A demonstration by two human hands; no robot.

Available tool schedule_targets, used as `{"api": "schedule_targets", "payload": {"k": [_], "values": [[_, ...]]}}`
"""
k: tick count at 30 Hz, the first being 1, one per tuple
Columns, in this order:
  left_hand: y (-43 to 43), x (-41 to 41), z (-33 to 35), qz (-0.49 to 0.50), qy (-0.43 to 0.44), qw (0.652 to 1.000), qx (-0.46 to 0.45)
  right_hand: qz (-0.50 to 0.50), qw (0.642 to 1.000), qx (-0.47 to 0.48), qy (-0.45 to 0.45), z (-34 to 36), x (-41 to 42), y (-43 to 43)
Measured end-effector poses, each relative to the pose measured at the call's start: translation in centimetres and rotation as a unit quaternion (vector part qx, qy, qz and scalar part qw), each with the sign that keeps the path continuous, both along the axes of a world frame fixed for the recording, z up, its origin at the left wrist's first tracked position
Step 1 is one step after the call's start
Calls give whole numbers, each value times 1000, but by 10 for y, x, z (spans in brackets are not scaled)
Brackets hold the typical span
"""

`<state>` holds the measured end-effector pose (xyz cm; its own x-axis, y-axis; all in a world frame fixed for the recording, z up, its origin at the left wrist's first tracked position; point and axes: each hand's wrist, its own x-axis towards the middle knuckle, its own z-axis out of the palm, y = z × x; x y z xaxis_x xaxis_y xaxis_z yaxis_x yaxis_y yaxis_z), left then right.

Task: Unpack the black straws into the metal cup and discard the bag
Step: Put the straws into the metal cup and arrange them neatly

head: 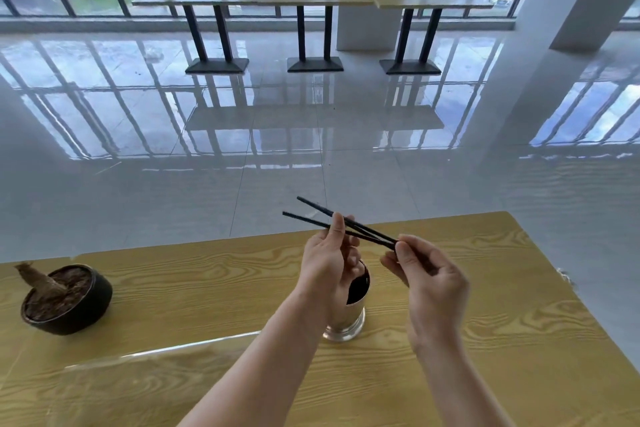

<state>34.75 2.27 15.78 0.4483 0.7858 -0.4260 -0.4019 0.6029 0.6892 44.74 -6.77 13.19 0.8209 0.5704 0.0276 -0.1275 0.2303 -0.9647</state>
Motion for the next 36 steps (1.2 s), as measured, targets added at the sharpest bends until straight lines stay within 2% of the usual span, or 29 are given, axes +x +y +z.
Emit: {"api": "schedule_targets", "payload": {"k": [4,7,8,10,12,18,23,28,32,34,36], "values": [[5,-9,-8,2,37,999,21,60,990,2,129,-14,-9,-7],[5,-14,-14,6,107,991,81,121,980,-38,152,-22,-8,-9],[5,-15,-15,7,142,983,117,143,979,-71,128,-23,-7,-10],[5,-18,-16,1,206,959,196,177,972,-152,20,-21,-3,-9],[5,-20,-15,-12,252,930,268,188,961,-187,-73,-12,2,-4],[10,-21,-11,-105,370,823,418,212,937,-142,-241,39,14,35],[15,-25,-7,-183,431,743,478,286,901,-125,-300,68,27,57],[20,-29,2,-238,429,721,490,267,886,-126,-359,74,29,55],[23,-28,6,-251,399,717,514,216,883,-115,-400,78,30,49],[27,-33,4,-220,391,724,524,189,891,-103,-400,79,34,45],[31,-43,-5,-153,388,751,512,163,900,-103,-392,74,39,42]]}}
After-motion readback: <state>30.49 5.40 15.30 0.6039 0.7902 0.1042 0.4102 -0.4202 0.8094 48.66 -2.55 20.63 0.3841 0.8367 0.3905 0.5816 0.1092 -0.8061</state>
